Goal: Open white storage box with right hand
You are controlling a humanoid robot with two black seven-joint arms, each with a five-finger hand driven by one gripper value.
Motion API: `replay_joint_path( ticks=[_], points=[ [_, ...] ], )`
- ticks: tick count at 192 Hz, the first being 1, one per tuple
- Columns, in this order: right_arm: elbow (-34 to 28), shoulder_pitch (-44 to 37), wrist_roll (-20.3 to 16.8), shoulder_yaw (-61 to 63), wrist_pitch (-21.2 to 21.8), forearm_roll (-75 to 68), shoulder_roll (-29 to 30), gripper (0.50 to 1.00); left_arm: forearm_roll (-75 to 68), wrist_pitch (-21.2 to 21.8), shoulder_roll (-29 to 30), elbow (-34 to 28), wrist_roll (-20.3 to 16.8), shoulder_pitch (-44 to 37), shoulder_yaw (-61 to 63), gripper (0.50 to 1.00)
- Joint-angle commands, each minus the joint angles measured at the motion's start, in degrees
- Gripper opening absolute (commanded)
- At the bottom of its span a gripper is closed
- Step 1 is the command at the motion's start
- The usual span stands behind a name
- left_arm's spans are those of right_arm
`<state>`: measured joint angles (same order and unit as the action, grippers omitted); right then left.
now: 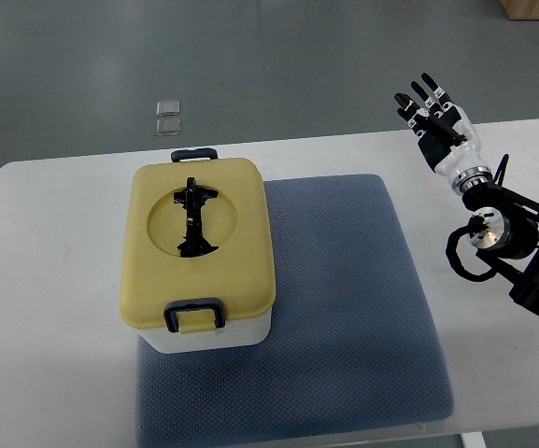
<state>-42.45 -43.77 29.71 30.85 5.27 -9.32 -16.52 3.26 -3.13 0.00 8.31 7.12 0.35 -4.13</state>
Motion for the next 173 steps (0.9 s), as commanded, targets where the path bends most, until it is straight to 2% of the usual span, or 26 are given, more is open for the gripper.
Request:
replay_joint_path(
  ticks=[1,173],
  points=[
    [0.00,0.09,0.00,0.00,0.00,0.00,0.00,0.930,0.00,-0.03,0.00,0.04,0.00,0.00,0.00,1.000],
    [1.14,0.00,0.00,-0.09,0.09,0.00,0.09,0.930,0.08,0.05,0.00,-0.40,0.00,0.09,-0.18,1.000]
  ],
)
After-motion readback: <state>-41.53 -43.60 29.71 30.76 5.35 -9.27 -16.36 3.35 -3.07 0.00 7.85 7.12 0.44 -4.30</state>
